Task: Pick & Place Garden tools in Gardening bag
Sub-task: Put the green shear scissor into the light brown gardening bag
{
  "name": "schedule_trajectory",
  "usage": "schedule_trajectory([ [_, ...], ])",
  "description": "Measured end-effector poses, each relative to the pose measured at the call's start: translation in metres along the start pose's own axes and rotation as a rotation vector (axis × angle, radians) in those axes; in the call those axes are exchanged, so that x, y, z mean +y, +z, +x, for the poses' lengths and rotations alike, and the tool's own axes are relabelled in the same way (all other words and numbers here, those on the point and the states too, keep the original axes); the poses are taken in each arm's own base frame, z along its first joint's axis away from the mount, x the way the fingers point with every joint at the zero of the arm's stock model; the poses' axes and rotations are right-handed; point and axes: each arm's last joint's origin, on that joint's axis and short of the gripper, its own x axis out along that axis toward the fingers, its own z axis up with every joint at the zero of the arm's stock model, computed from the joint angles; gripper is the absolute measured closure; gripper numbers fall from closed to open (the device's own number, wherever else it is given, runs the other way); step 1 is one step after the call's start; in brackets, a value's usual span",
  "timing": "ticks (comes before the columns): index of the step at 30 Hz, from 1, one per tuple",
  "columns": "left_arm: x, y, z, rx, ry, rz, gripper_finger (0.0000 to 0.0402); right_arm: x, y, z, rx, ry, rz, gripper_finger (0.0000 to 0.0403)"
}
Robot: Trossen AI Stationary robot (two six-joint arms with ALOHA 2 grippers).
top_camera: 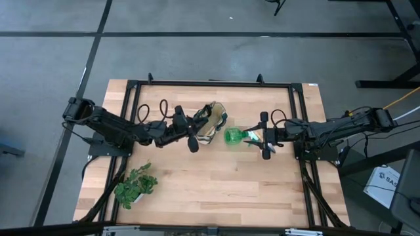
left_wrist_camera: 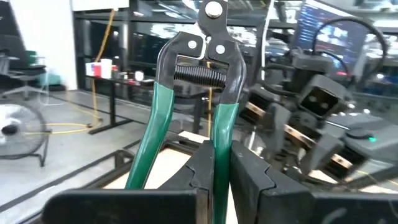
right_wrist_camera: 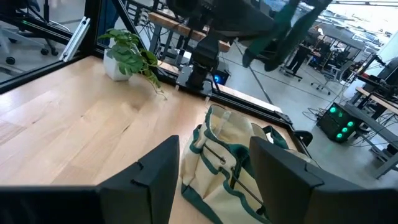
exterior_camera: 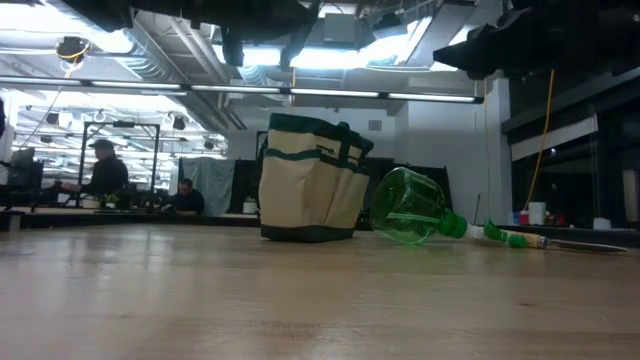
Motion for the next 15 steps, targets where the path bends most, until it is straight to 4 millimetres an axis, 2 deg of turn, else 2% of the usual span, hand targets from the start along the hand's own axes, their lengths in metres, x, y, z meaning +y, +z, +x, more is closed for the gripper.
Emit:
schedule_trajectory([
  [6,0.007,-0.003,0.005,0.015,0.032,-0.041,0.0377,0.000,0.000,0.000,-0.001,-0.001,0.001,0.0204],
  [15,0.015,-0.034,0.021,0.087,0.087,-0.086,0.0377,0.000,0.001,0.000,-0.009,-0.003,-0.040,0.0204],
])
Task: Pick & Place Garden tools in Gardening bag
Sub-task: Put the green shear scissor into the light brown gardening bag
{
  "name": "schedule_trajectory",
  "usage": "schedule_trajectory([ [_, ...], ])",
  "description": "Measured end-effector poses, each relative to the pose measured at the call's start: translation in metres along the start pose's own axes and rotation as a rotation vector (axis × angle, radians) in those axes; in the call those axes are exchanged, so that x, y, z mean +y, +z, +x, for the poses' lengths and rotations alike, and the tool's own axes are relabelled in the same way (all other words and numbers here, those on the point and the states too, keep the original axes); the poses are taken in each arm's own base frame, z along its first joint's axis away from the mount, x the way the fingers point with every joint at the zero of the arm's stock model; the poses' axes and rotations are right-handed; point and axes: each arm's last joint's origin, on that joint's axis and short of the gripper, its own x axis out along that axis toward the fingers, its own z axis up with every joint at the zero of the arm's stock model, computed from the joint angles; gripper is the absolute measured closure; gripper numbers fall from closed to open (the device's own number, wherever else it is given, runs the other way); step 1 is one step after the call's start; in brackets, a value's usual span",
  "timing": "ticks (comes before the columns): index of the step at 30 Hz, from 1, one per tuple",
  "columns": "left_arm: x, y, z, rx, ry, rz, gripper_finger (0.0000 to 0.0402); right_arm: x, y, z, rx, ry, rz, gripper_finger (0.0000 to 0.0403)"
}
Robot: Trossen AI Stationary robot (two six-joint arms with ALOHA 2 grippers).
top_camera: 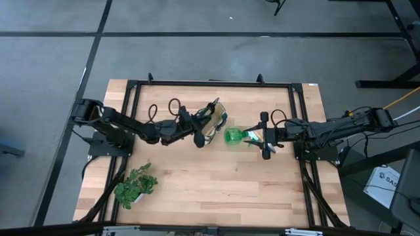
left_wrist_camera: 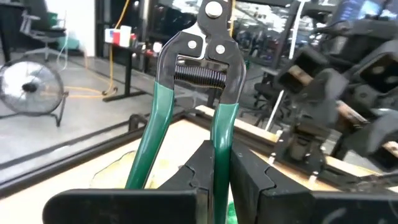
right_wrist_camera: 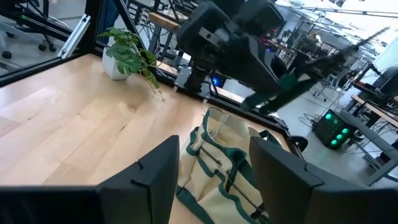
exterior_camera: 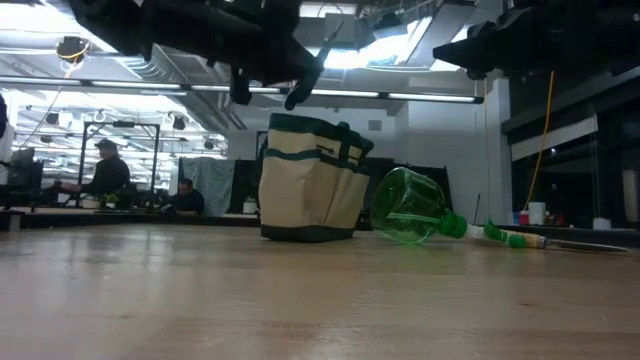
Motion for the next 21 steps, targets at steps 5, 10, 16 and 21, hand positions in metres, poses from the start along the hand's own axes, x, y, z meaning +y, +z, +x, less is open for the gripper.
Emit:
schedule_trajectory([
  [5,0.0012,-0.0011,0.0032,-0.005,-0.026,-0.032,0.0377,-0.0001,-0.0001,0.0000,0.001,0.000,-0.001,0.0204],
  [10,-0.0006,-0.0013,0.0028,0.003,-0.070,-0.035,0.0377,0.0002,-0.0007,0.0000,0.007,0.002,0.003,0.0204],
  [16,0.0014,-0.0009,0.0041,0.000,-0.059,-0.039,0.0377,0.0002,-0.0007,0.0000,0.007,0.002,0.013,0.0204],
  [21,0.0082,-0.0024,0.0081,0.024,-0.035,-0.048,0.0377,-0.0003,0.0005,0.0000,-0.005,-0.003,-0.043,0.0204],
])
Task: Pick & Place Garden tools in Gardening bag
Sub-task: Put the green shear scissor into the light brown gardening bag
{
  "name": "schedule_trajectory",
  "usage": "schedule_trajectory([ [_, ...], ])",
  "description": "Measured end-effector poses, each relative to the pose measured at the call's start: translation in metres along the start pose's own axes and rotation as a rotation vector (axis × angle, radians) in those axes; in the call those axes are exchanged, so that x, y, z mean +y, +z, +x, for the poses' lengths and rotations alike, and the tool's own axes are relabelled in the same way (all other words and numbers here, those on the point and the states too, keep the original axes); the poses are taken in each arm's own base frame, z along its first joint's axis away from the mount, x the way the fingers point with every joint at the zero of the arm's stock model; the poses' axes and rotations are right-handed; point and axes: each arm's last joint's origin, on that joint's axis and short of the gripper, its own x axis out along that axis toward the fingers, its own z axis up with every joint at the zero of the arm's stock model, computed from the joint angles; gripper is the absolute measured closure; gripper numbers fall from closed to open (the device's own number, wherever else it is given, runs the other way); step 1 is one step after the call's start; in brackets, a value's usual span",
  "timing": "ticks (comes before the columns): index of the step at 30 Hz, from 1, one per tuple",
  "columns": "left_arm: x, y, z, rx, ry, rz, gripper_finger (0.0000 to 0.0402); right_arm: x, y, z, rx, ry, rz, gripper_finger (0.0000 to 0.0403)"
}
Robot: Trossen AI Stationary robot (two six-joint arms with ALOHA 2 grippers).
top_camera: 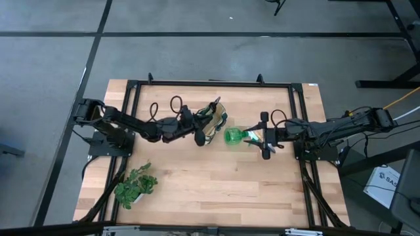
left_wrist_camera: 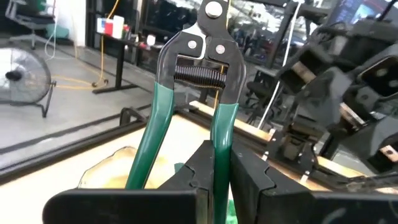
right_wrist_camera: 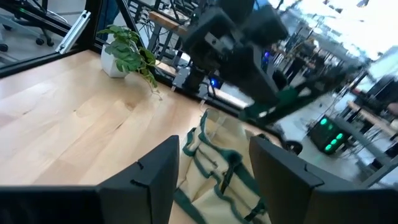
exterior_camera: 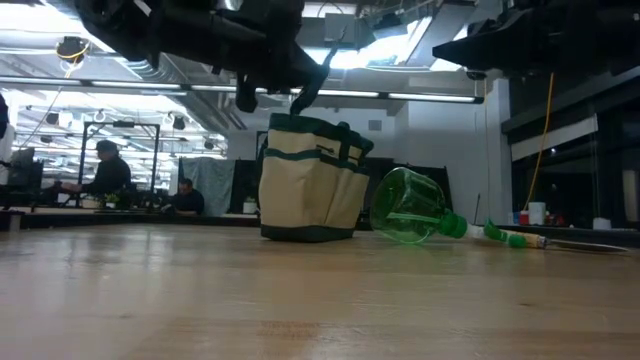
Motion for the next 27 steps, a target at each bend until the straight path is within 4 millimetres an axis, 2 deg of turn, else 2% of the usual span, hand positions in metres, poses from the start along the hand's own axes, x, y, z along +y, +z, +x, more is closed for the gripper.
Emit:
schedule_trajectory([
  [8,0.005,-0.004,0.002,0.056,-0.013,0.084,0.0377,-0.003,0.007,0.000,-0.075,-0.039,-0.101,0.0204],
  [17,0.004,-0.010,0.006,0.096,-0.132,0.122,0.0377,-0.005,0.011,-0.001,-0.105,-0.060,-0.178,0.0204],
  [27,0.015,-0.028,0.015,0.122,0.010,0.149,0.0376,-0.005,0.011,-0.001,-0.108,-0.062,-0.181,0.0204],
])
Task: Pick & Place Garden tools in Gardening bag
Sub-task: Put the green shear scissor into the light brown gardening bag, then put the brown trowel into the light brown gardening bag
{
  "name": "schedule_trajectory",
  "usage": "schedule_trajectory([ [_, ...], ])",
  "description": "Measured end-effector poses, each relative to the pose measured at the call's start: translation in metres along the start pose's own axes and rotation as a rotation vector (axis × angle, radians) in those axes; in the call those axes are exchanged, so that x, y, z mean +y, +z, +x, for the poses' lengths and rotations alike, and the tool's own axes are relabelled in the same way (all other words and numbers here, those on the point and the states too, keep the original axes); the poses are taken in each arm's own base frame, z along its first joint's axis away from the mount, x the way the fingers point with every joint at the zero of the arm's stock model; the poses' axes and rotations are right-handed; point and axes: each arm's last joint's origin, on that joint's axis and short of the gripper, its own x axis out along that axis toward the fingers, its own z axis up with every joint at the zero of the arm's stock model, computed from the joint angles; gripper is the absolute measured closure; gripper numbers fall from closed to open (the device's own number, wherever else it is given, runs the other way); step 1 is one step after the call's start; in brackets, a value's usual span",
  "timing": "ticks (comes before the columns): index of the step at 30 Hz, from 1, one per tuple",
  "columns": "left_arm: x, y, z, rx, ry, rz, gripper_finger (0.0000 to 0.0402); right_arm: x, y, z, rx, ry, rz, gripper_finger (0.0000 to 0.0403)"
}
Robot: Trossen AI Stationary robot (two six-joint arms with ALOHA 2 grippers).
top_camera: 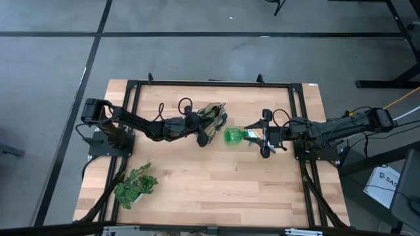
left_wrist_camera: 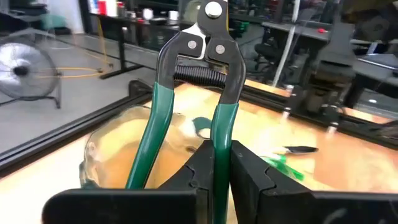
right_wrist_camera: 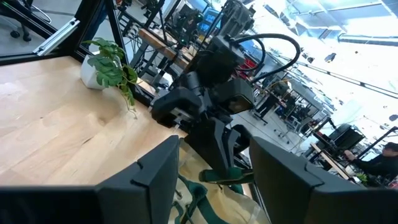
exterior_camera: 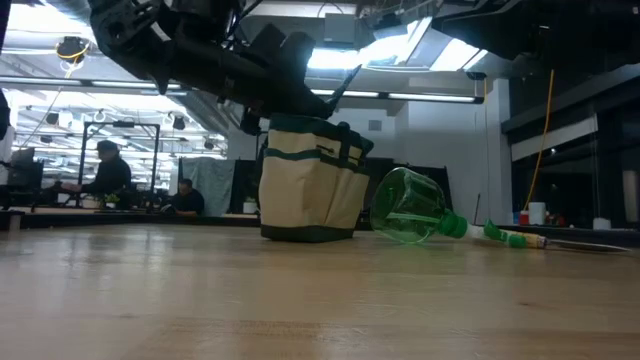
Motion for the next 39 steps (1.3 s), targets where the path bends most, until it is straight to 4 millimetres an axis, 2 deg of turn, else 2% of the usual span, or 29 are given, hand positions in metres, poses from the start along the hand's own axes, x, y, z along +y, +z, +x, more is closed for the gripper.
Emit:
schedule_trajectory([
  [5,0.000,0.000,0.000,0.008,0.003,0.004,0.0365,0.000,0.001,0.000,-0.006,-0.004,-0.005,0.0204],
  [22,0.000,0.000,-0.001,0.024,-0.004,0.012,0.0290,-0.003,0.004,0.000,-0.037,-0.027,-0.007,0.0204],
  [26,-0.001,0.006,-0.004,0.011,-0.044,0.013,0.0276,-0.002,0.003,0.000,-0.035,-0.026,-0.007,0.0204],
  [32,-0.008,0.025,-0.019,-0.002,-0.237,0.098,0.0268,-0.002,0.003,0.000,-0.035,-0.025,-0.006,0.0204],
  [39,-0.011,0.045,-0.050,0.059,-0.277,0.148,0.0273,-0.002,0.003,0.000,-0.034,-0.025,-0.004,0.0204],
])
